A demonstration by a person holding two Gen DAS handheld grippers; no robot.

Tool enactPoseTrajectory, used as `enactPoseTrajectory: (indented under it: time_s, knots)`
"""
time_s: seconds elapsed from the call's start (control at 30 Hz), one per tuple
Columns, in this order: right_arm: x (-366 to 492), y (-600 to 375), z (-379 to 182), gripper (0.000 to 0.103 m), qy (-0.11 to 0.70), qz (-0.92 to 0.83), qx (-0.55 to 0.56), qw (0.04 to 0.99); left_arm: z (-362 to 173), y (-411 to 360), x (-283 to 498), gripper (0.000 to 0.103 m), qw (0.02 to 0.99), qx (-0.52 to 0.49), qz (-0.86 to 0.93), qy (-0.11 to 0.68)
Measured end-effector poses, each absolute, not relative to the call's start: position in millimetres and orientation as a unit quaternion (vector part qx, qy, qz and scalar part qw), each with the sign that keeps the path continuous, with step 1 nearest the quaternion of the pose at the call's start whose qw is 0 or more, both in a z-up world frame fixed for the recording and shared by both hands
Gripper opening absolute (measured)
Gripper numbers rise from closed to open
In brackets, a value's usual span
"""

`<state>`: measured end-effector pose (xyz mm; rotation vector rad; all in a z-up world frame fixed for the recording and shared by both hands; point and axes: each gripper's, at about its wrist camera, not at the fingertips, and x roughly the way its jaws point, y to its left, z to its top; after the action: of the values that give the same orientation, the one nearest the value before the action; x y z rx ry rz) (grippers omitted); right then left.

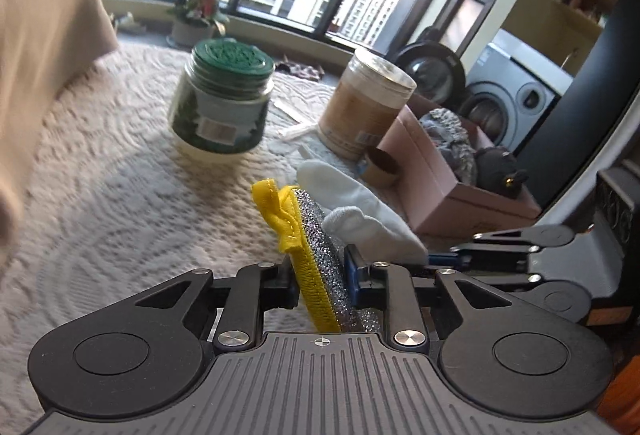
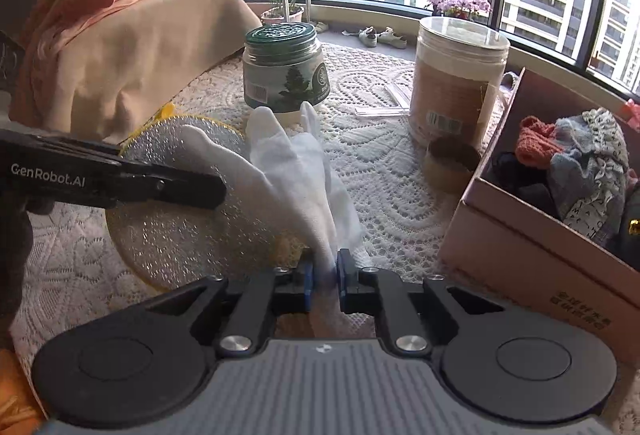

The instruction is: Organize soft objects

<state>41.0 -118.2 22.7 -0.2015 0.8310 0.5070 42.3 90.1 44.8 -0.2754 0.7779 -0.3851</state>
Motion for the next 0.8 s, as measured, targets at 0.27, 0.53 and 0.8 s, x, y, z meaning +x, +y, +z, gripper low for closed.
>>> enactPoseTrajectory:
  time_s: [0.27, 0.53, 0.8]
  knots:
    - [34.4, -110.2, 27.8, 0.061, 0.409, 0.265, -0.105, 0.867, 47.0, 106.9, 38.6, 0.026, 0.922, -0.105, -0.136, 0.347]
    - [36.8, -95.3, 17.8, 0.077, 0.411, 0.245, -0.101, 0.872, 31.9, 129.1, 30.2, 0.028, 0.934, -0.123, -0.124, 0.311]
    - [36.9, -69.3, 7.2, 0.103, 0.424, 0.221, -0.12, 0.87, 20.0, 135.3, 24.8, 0.029, 0.939, -0.127, -0.122, 0.296]
